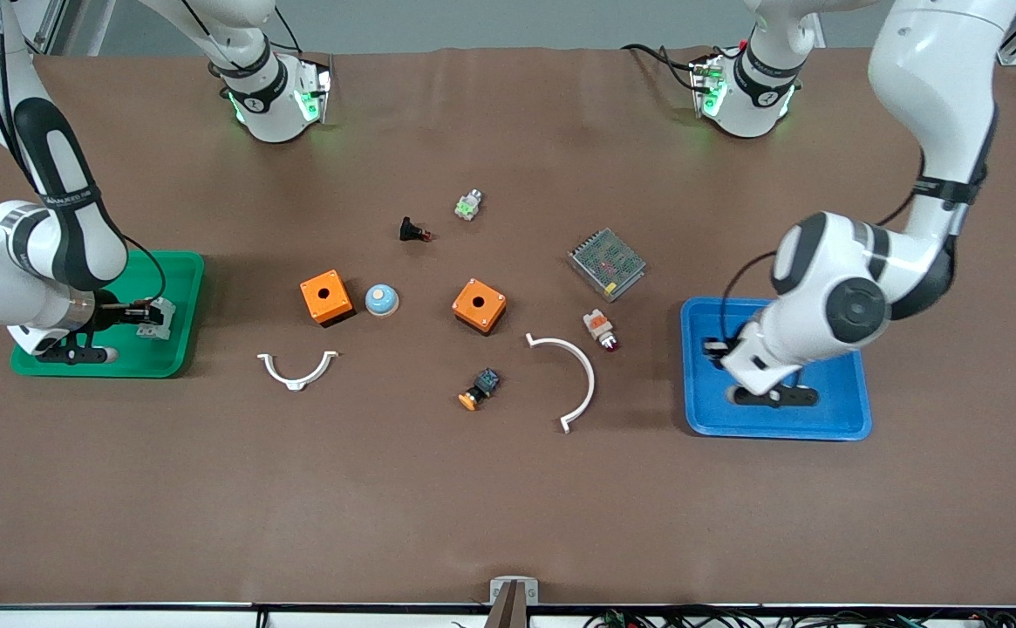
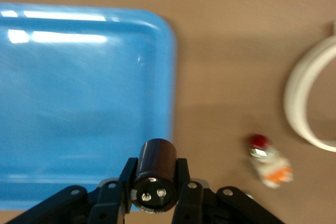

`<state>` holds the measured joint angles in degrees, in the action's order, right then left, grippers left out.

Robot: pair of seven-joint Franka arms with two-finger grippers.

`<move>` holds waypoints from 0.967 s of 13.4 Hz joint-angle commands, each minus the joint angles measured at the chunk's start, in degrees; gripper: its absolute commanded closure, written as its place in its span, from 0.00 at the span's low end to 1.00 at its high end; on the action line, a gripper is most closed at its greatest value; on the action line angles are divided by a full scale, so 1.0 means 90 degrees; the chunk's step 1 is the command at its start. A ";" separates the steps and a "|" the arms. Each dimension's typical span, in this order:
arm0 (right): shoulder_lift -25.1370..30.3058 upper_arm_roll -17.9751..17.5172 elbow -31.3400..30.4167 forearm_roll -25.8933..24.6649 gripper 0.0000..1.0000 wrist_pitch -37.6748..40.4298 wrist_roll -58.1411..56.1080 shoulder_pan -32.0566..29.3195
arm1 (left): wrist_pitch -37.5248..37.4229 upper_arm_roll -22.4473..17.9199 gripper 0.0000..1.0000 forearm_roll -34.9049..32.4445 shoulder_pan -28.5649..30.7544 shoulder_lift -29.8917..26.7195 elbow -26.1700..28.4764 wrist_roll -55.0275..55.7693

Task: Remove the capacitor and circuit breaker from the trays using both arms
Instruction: 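Carry the capacitor toward the metal box while the right gripper carries the breaker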

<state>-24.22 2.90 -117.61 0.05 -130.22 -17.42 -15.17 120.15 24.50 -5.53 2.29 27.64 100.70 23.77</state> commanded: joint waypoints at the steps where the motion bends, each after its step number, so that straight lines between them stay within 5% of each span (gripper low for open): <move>1: 0.0416 -0.0059 0.0448 -0.0044 0.92 0.0860 0.0243 0.0395 | 0.0068 0.0070 0.99 -0.0214 -0.0944 0.0170 0.0032 0.1552; 4: 0.0416 -0.0078 0.1318 0.0062 0.92 0.2015 0.1647 0.1117 | 0.0583 0.0090 0.99 -0.0489 -0.1668 0.0512 -0.0027 0.2960; 8: 0.0338 -0.0078 0.1533 0.1164 0.92 0.1930 0.3572 0.2367 | 0.1366 0.0070 0.99 -0.0489 -0.2440 0.1029 -0.0027 0.4105; 13: -0.0296 -0.0068 0.2101 0.1294 0.92 0.1531 0.5203 0.3354 | 0.1660 0.0060 0.98 -0.0489 -0.2812 0.1459 -0.0027 0.4613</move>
<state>-23.91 1.51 -101.25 10.20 -115.00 25.26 12.71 134.45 25.31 -8.80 -22.11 39.65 101.02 63.04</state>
